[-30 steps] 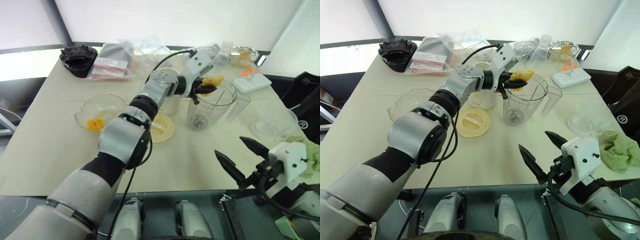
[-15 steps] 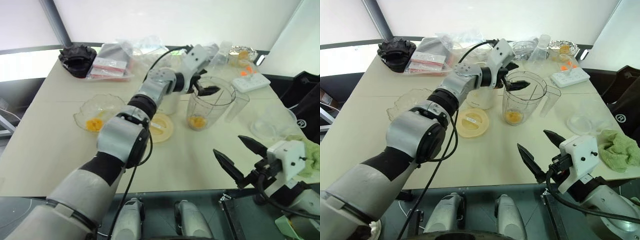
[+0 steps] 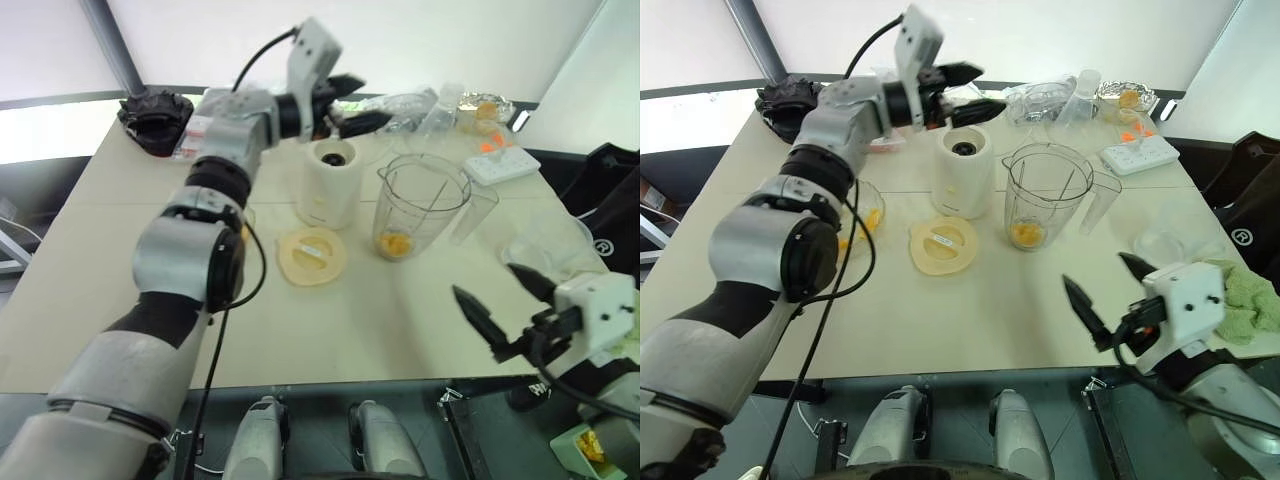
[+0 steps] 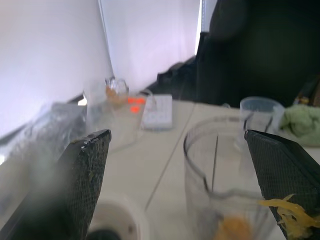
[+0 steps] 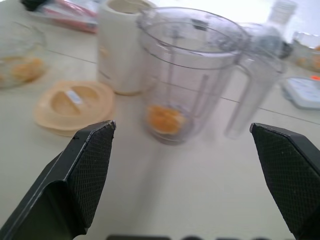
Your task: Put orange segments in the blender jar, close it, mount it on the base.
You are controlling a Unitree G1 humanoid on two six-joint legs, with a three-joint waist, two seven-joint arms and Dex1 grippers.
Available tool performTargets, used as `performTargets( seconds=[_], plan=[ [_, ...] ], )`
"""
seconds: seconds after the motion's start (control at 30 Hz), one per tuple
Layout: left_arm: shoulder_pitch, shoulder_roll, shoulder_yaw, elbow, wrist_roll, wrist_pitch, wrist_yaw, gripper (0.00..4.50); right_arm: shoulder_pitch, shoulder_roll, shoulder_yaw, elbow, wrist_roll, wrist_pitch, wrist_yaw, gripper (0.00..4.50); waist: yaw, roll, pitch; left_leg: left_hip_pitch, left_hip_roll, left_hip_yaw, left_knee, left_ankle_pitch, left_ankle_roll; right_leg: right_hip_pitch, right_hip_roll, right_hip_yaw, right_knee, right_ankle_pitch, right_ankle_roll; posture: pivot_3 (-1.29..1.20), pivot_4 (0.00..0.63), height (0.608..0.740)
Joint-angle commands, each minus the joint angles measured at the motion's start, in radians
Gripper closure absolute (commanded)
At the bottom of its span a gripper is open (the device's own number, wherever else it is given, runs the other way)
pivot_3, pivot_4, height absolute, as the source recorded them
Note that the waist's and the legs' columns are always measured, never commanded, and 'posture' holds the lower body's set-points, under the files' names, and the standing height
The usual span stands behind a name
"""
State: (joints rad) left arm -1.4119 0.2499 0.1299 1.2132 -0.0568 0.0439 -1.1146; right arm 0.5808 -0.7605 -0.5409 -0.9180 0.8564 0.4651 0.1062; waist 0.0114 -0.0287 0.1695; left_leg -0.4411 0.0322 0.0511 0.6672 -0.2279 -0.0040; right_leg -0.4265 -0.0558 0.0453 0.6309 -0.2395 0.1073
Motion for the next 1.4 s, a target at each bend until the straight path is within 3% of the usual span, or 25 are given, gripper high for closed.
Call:
performTargets(
  seconds=[0.03,0.23,0.4,0.53,0.8,1.0,1.4],
  plan=[
    [0.125,0.059,-0.036,-0.212,-0.028,0.076,-0.096,0.05,-0.001,-0.001,-0.099,0.067,-0.027,0.010,0.076,0.00,-0.003,0.000,0.000,0.000,0.000,0.000,0.000,0.000,0.000,0.000,0.000,0.000,0.000,0.000,0.000,0.00,0.150,0.740],
    [0.547,0.148,-0.121,-0.855,-0.109,0.349,-0.150,0.05,-0.098,-0.012,-0.208,0.275,-0.019,0.085,0.114,0.00,0.000,0.001,-0.001,0.000,0.002,0.000,0.000,0.000,0.000,0.000,-0.001,0.000,0.001,0.000,0.000,0.00,0.150,0.740],
    [0.810,0.179,-0.209,-1.176,-0.153,0.415,-0.140,0.05,-0.208,0.006,-0.216,0.502,-0.049,0.105,0.153,0.00,0.001,0.003,-0.002,0.001,0.001,0.000,0.000,0.000,0.000,0.002,-0.003,0.000,0.001,0.000,0.000,0.00,0.150,0.740],
    [0.930,0.176,-0.268,-1.170,-0.121,0.255,-0.120,0.05,-0.336,-0.003,-0.164,0.673,-0.125,0.103,0.144,0.00,-0.003,0.007,-0.004,0.009,0.000,0.001,0.000,0.000,0.000,0.008,-0.005,0.002,0.000,0.000,-0.001,0.00,0.150,0.740],
    [0.968,0.138,-0.257,-1.232,-0.183,0.268,-0.012,0.05,-0.504,0.032,-0.106,0.895,-0.305,0.007,0.103,0.00,-0.010,0.009,-0.005,0.016,0.000,0.001,-0.001,0.000,0.000,0.014,-0.004,0.002,0.000,0.000,-0.001,0.00,0.150,0.740],
    [1.002,0.125,-0.280,-1.278,-0.180,0.265,0.056,0.05,-0.609,0.100,-0.084,1.017,-0.372,-0.027,0.051,0.00,-0.023,0.011,-0.006,0.016,0.000,0.001,-0.002,0.000,0.001,0.014,-0.004,0.002,-0.001,0.000,0.000,0.00,0.150,0.740],
    [0.991,0.136,-0.307,-1.268,-0.169,0.224,0.114,0.05,-0.799,0.132,-0.064,1.272,-0.478,-0.127,-0.030,0.00,-0.029,0.012,-0.006,0.016,0.000,0.002,-0.002,0.000,0.001,0.014,-0.003,0.003,-0.001,0.000,0.000,0.00,0.150,0.740]
  ],
)
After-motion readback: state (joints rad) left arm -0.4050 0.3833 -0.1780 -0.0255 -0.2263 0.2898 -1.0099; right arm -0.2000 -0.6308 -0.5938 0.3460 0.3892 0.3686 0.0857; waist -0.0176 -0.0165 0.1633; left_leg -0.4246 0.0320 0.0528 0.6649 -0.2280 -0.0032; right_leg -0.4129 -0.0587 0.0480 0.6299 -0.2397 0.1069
